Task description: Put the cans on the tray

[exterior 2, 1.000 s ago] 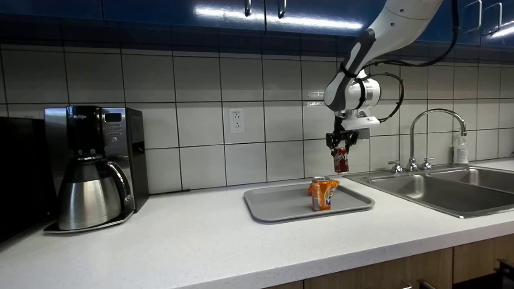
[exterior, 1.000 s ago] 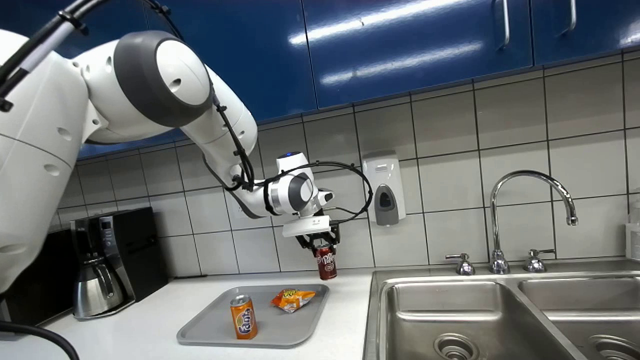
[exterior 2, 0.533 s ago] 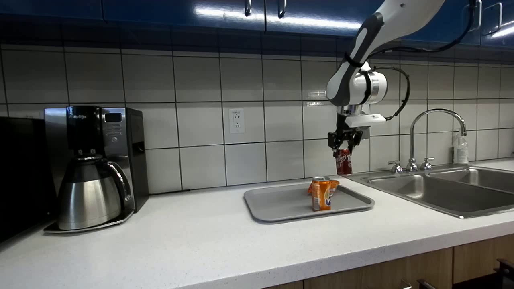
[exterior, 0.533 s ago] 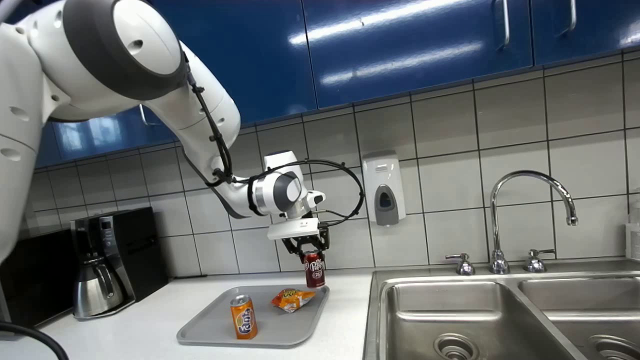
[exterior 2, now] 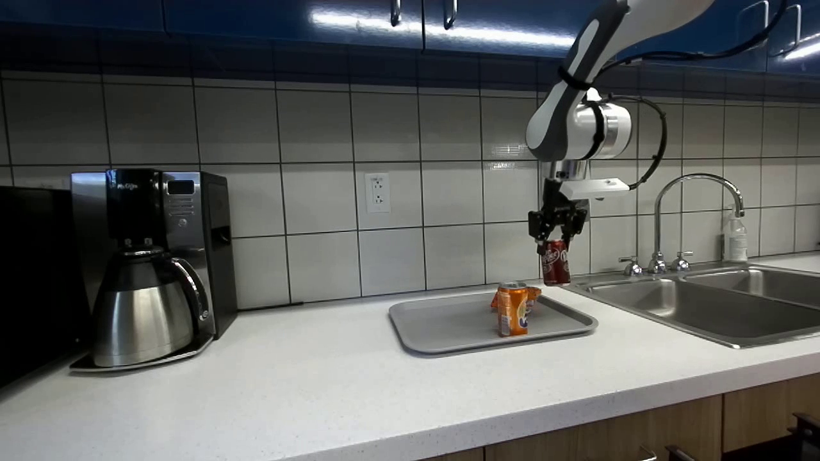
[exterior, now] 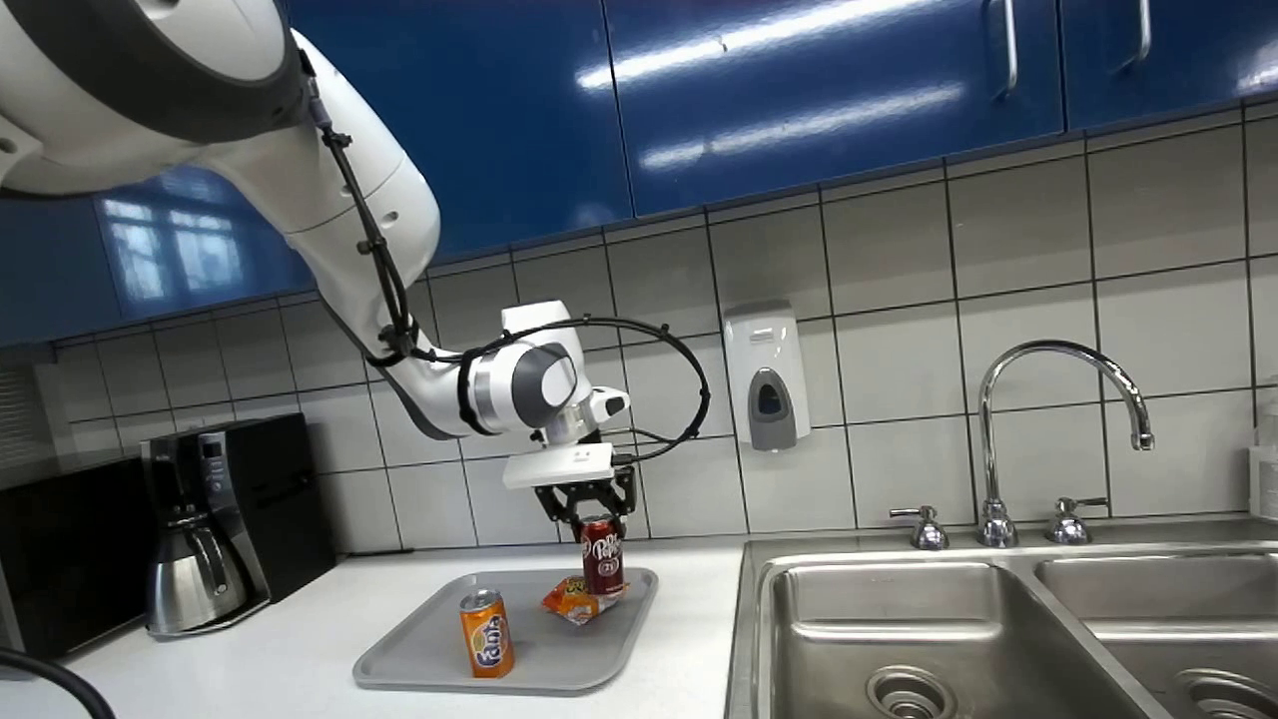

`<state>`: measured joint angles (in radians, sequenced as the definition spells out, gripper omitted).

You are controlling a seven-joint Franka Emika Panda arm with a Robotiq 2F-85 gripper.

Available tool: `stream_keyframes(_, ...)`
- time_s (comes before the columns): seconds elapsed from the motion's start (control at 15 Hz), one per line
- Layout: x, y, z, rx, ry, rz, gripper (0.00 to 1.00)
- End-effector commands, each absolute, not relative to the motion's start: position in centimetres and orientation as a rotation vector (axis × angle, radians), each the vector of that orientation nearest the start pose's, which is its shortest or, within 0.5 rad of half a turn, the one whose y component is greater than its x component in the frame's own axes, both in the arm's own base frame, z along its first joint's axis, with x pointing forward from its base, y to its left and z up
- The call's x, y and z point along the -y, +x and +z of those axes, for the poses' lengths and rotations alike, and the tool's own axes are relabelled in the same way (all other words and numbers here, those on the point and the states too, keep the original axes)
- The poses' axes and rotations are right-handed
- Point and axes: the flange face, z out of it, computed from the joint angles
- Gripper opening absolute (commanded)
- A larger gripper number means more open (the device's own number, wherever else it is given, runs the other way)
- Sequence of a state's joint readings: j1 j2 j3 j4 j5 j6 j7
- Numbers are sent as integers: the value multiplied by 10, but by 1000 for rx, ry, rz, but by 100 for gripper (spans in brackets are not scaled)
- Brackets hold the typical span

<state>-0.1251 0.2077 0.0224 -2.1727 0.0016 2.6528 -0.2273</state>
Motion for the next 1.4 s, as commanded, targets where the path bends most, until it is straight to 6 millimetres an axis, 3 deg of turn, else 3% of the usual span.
stream_keyframes(0.0,54,557,331,226,-3130,-432,39)
stream_keyframes(0.47,38,533,316,305,-3129,-448,39)
stream_keyframes(1.33,33,525,280,342,-3142,-550,39)
